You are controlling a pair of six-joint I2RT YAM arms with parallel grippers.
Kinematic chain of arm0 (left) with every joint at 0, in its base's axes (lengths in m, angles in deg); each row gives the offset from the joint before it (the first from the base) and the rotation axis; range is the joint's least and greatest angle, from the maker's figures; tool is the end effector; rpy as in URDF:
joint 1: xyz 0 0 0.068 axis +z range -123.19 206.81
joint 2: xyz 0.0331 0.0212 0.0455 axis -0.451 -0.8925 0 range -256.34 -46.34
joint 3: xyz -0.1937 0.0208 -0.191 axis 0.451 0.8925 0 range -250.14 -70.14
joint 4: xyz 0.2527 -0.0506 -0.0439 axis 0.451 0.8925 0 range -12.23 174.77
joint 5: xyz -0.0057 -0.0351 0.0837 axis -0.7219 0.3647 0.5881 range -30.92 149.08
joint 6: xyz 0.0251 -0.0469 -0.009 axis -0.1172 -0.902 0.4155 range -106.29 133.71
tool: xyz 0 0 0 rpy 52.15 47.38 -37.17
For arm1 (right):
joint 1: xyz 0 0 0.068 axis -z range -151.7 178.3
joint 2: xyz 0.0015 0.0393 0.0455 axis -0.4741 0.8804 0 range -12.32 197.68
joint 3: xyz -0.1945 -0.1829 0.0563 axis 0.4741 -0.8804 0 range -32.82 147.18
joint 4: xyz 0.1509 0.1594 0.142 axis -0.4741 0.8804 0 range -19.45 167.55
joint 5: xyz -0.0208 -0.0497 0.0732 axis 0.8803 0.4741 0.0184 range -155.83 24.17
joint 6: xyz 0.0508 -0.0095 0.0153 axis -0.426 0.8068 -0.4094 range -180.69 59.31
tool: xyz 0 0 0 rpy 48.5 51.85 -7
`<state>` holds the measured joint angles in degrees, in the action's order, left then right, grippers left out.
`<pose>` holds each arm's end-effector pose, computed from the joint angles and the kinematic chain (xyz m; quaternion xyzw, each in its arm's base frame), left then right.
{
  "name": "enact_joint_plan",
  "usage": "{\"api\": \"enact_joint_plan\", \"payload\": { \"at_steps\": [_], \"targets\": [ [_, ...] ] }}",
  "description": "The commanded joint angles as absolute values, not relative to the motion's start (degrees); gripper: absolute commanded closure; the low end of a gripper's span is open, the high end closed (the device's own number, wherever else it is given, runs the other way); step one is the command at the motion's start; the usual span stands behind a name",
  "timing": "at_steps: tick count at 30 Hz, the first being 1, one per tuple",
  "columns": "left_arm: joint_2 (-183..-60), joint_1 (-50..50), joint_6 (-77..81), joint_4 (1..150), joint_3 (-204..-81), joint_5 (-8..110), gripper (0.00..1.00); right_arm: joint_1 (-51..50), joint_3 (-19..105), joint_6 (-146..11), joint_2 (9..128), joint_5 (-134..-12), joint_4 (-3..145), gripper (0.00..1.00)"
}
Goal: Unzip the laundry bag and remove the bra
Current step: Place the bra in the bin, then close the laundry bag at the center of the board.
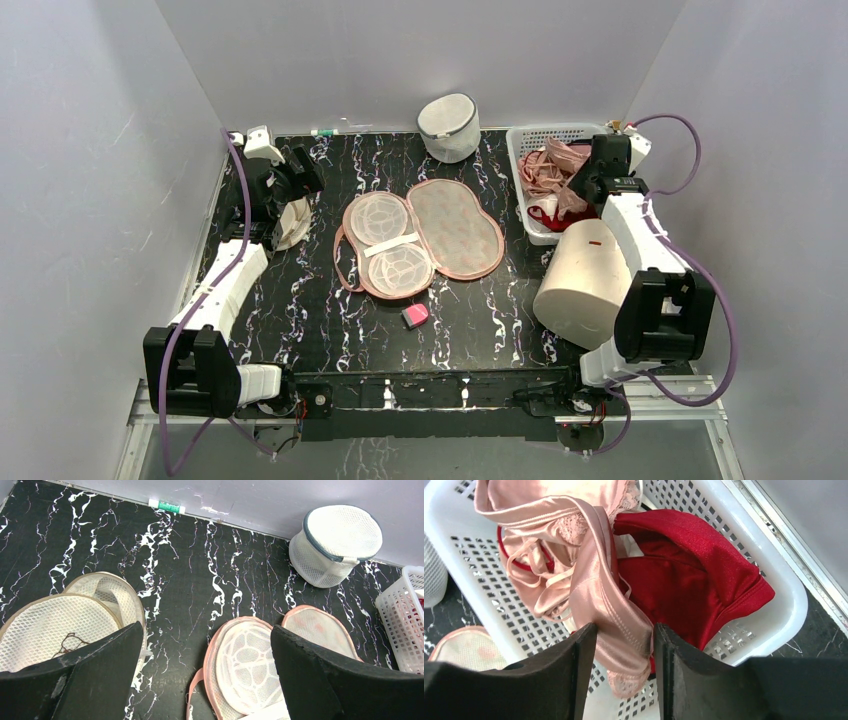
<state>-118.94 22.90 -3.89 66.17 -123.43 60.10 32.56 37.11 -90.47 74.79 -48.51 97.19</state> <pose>0.3001 -0.0199 0.3264 -0.0955 0.7469 -0.1163 0.6477 0.3345 -0.0355 0.2875 0.3227 0.8523 -0.0495 0.4087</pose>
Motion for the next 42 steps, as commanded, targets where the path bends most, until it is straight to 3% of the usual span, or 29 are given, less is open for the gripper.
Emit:
{"api": "enact_joint_plan", "payload": {
  "at_steps": [1, 3, 8, 13, 20, 25, 32, 36, 42],
  "targets": [
    [-117.12, 23.17, -4.13, 64.76, -123.87, 59.52, 0.02, 31.75, 39.22, -87.59, 68.84, -51.42, 95.28, 0.50],
    [-117.19, 23.13, -4.21, 64.69, -123.90, 59.35, 0.02, 29.90, 41.16, -85.81, 67.99, -50.52, 96.58, 0.39],
    [-117.43, 23.14, -4.16, 64.67, -123.81, 59.17, 0.02, 19.16, 46.79, -81.67, 67.75, -40.91, 100.40, 0.21],
    [-117.62, 23.11, -3.90, 64.67, -123.74, 59.57, 0.02, 5.96, 48.95, -76.09, 69.49, -40.35, 100.62, 0.15],
    [-118.16, 23.11, -3.60, 64.76, -123.70, 59.61, 0.02, -4.82, 44.29, -72.86, 76.63, -50.95, 99.30, 0.25],
    [-118.73, 22.95, -3.52, 64.67, -123.57, 59.52, 0.02, -4.21, 41.64, -75.49, 80.40, -50.28, 97.73, 0.46],
    [-119.12, 22.91, -3.82, 64.67, -123.78, 58.96, 0.02, 2.06, 45.89, -76.82, 88.66, -54.31, 99.87, 0.58],
    [-119.12, 22.87, -3.79, 64.65, -123.81, 58.91, 0.02, 5.07, 50.61, -74.89, 94.45, -58.15, 101.31, 0.59],
    [-119.12, 22.89, -3.60, 64.80, -123.90, 59.08, 0.02, 8.66, 55.76, -71.72, 100.63, -58.54, 103.49, 0.52]
  ]
}}
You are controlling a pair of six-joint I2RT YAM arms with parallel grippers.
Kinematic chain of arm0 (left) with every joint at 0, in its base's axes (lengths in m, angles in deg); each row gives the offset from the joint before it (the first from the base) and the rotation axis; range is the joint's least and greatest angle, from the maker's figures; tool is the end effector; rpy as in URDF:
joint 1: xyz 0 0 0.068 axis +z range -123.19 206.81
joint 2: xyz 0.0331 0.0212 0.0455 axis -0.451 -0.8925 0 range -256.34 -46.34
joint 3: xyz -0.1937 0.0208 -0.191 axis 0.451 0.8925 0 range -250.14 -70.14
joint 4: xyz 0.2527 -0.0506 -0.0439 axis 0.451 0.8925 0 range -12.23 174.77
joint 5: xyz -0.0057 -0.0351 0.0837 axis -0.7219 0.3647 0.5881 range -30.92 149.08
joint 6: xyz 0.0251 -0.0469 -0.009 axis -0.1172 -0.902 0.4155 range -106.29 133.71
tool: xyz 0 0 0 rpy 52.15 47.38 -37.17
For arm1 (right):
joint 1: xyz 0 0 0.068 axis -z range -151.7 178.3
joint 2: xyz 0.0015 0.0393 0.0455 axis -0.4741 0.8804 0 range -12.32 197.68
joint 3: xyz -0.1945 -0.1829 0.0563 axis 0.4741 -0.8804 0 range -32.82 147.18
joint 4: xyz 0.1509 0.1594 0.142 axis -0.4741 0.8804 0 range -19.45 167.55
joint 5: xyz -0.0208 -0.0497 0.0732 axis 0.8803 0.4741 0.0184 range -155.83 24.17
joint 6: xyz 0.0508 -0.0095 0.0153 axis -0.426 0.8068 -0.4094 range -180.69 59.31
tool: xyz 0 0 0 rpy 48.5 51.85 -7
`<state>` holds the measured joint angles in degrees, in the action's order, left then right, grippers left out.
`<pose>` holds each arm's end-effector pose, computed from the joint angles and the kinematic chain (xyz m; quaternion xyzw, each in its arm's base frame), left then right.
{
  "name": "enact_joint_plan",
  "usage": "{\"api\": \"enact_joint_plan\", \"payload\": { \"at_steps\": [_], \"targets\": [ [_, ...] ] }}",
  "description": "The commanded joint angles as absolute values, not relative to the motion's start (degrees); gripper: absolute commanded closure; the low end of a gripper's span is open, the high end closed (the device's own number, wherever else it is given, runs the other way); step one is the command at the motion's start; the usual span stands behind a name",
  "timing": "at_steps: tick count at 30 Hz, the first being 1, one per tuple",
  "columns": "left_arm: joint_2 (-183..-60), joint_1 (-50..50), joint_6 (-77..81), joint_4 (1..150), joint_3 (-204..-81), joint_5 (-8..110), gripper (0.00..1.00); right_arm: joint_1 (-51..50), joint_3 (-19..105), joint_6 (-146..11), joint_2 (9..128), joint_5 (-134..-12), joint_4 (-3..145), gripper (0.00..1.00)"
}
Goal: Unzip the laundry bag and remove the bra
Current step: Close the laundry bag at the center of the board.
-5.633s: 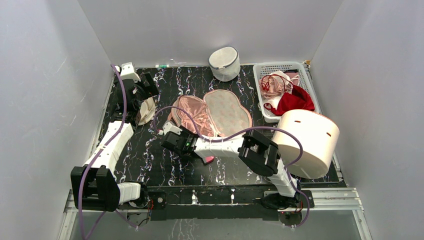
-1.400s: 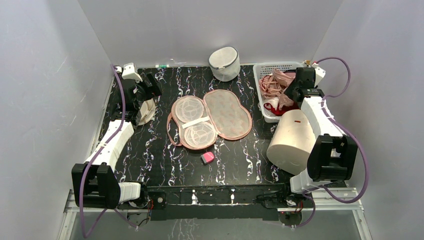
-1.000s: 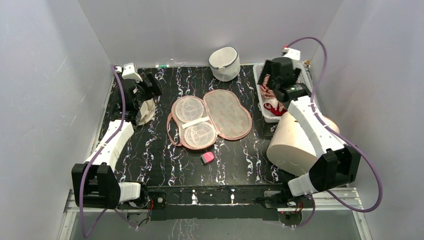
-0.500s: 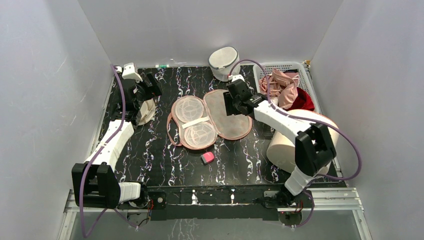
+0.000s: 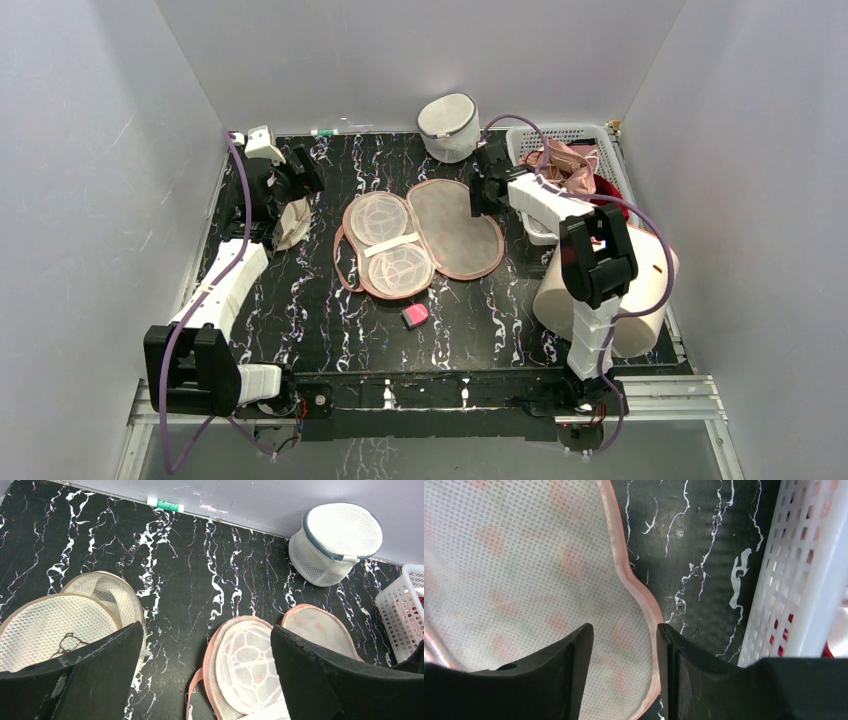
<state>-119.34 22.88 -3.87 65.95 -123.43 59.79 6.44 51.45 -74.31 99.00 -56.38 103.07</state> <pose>0.3016 -0.0203 0.3249 -0.0936 0.7482 -0.1180 0.6462 0.3889 0.1497 0.2075 -0.0475 0.9607 0.0040 0.2733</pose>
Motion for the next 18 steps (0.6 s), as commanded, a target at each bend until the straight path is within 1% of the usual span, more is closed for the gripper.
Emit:
{"api": "enact_joint_plan", "payload": {
  "at_steps": [1, 6, 11, 18],
  "targets": [
    [-119.12, 22.93, -3.60, 64.89, -123.87, 59.08, 0.02, 9.64, 55.99, -71.53, 101.38, -59.95, 103.50, 0.52],
    [-119.03, 22.85, -3.60, 64.76, -123.95, 58.92, 0.02, 10.73, 58.14, -69.30, 104.73, -64.88, 103.64, 0.51],
    [-119.06, 22.94, -3.69, 64.76, -123.98, 58.83, 0.02, 10.73, 59.96, -68.65, 107.11, -64.64, 102.89, 0.49],
    [-119.05, 22.94, -3.73, 64.76, -123.99, 58.82, 0.02, 10.72, 62.01, -68.83, 110.21, -66.01, 102.93, 0.51]
  ]
}}
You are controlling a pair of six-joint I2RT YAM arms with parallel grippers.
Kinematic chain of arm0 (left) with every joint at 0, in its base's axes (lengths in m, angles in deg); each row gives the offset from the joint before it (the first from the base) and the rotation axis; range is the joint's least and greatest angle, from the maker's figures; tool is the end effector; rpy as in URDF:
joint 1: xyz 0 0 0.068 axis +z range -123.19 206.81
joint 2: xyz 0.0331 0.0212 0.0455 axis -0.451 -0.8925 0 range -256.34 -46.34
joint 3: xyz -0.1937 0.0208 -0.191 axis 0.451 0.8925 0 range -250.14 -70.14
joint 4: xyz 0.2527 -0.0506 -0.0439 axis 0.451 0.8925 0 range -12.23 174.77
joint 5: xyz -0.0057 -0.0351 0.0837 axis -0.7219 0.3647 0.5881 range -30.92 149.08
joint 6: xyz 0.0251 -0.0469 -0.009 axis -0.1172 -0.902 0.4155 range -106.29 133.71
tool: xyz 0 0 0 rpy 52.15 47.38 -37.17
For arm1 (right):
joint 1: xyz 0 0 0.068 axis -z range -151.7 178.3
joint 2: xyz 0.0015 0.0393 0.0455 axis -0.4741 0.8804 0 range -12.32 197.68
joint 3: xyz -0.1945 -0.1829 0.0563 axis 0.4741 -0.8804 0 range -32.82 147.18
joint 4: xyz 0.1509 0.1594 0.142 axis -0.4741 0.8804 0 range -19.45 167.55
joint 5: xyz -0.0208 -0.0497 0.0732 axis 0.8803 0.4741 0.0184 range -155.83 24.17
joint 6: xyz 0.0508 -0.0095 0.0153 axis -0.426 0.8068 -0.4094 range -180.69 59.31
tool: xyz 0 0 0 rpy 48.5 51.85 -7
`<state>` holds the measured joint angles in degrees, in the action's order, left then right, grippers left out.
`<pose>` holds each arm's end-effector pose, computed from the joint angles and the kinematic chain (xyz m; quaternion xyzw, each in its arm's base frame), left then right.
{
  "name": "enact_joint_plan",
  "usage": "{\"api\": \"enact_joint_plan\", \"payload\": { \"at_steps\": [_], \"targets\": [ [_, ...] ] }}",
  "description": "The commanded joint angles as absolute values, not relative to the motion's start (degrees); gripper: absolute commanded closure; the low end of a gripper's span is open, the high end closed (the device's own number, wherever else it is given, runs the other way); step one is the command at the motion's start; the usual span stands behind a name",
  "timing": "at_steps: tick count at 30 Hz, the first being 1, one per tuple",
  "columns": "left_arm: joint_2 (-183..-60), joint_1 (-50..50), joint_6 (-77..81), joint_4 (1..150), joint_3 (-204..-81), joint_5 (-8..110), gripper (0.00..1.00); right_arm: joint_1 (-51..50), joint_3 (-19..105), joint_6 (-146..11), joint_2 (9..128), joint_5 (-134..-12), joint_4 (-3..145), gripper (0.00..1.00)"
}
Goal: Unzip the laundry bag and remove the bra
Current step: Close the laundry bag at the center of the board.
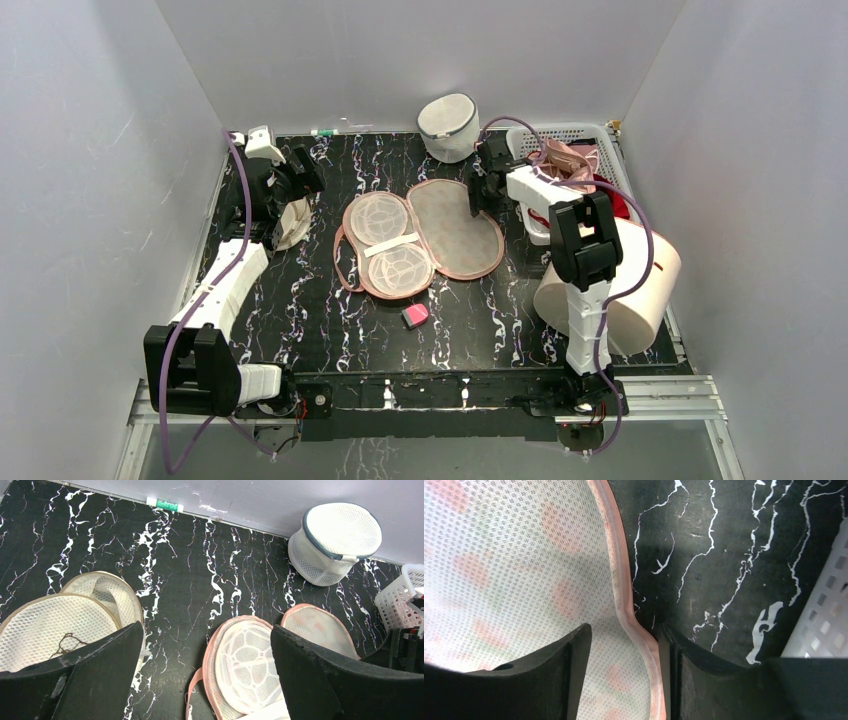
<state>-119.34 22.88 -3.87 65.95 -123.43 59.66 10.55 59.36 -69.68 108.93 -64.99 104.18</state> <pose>0.3016 -0.0203 0.3249 -0.0929 0.7483 -0.1189 0.6460 0.4291 0.1368 0.1754 -0.0725 0.9690 0.0476 0.2312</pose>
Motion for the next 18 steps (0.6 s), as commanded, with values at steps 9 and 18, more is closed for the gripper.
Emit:
{"api": "enact_joint_plan", "payload": {
  "at_steps": [9, 18],
  "targets": [
    [-119.03, 22.94, -3.69, 64.76, -123.93, 58.69, 0.02, 10.27, 59.63, -69.23, 110.37, -66.76, 101.87, 0.69],
    [-119.04, 22.94, -3.78, 64.76, -123.93, 58.42, 0.02, 9.34, 59.34, -69.75, 105.72, -64.99, 101.74, 0.89]
  ]
}}
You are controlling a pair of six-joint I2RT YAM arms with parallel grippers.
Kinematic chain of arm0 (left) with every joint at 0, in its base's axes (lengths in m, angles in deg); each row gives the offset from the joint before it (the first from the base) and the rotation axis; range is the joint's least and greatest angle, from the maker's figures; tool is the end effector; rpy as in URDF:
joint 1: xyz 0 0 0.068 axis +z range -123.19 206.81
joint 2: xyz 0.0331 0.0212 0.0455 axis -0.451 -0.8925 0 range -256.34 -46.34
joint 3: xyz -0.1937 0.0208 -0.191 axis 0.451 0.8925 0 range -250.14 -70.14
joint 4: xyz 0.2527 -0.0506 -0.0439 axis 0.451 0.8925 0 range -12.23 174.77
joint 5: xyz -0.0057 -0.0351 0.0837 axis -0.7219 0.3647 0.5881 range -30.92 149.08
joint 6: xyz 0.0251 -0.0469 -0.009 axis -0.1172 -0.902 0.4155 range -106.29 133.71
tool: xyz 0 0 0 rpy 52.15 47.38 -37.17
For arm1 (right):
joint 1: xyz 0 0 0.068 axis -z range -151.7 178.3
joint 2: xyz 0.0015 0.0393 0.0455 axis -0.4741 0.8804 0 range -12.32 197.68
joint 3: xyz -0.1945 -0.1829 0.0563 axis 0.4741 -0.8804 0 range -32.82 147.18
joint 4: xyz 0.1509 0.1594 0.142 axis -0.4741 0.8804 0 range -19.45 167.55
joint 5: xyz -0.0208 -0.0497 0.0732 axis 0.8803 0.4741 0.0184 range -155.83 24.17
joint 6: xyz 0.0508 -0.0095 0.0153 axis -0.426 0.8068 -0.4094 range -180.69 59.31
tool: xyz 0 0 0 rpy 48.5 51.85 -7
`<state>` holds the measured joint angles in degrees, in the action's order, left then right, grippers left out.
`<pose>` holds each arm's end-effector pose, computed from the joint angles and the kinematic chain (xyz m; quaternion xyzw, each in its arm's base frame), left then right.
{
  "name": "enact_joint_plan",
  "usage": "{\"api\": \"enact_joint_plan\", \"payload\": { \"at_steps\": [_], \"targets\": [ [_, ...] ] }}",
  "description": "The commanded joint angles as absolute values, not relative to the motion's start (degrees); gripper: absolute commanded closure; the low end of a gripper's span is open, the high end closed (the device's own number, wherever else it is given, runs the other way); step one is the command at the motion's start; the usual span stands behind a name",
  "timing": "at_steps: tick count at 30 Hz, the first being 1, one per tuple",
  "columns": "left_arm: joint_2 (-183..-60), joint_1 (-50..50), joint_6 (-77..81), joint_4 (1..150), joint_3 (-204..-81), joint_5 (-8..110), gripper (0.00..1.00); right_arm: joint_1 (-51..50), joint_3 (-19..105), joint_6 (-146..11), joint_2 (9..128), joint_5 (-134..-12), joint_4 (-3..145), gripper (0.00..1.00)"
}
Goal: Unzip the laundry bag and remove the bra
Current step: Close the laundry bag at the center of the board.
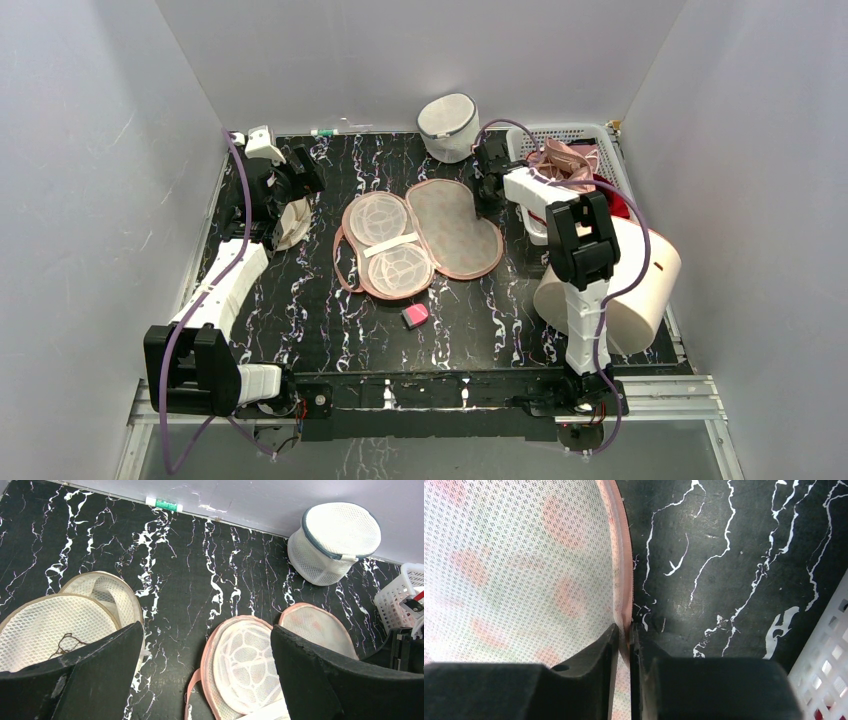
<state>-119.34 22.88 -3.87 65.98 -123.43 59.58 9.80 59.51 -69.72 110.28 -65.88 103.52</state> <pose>0.3016 -0.0204 0.3248 -0.0925 0.7485 -0.1194 0.6457 0.4299 0.1439 0.1665 -0.0804 0.9695 0.0554 0.2247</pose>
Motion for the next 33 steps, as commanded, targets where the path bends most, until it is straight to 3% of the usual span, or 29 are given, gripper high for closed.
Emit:
{"api": "enact_joint_plan", "payload": {
  "at_steps": [1, 9, 20, 26, 33],
  "targets": [
    [-119.00, 22.94, -3.78, 64.83, -124.06, 58.53, 0.02, 9.32, 59.16, -69.88, 105.05, -64.74, 101.74, 0.90],
    [-118.85, 22.92, -4.18, 64.67, -124.02, 58.00, 0.02, 9.34, 57.22, -70.06, 97.91, -61.58, 102.79, 1.00],
    [-118.77, 22.89, -4.13, 64.58, -123.84, 58.12, 0.02, 9.32, 59.14, -72.65, 90.53, -60.10, 106.89, 1.00],
    [-118.48, 22.89, -4.29, 64.53, -123.92, 57.77, 0.02, 8.86, 62.67, -72.45, 88.51, -54.42, 112.24, 1.00],
    [-117.90, 22.94, -3.97, 64.58, -123.87, 58.45, 0.02, 1.68, 69.61, -70.68, 90.62, -40.64, 118.96, 1.00]
  ]
}}
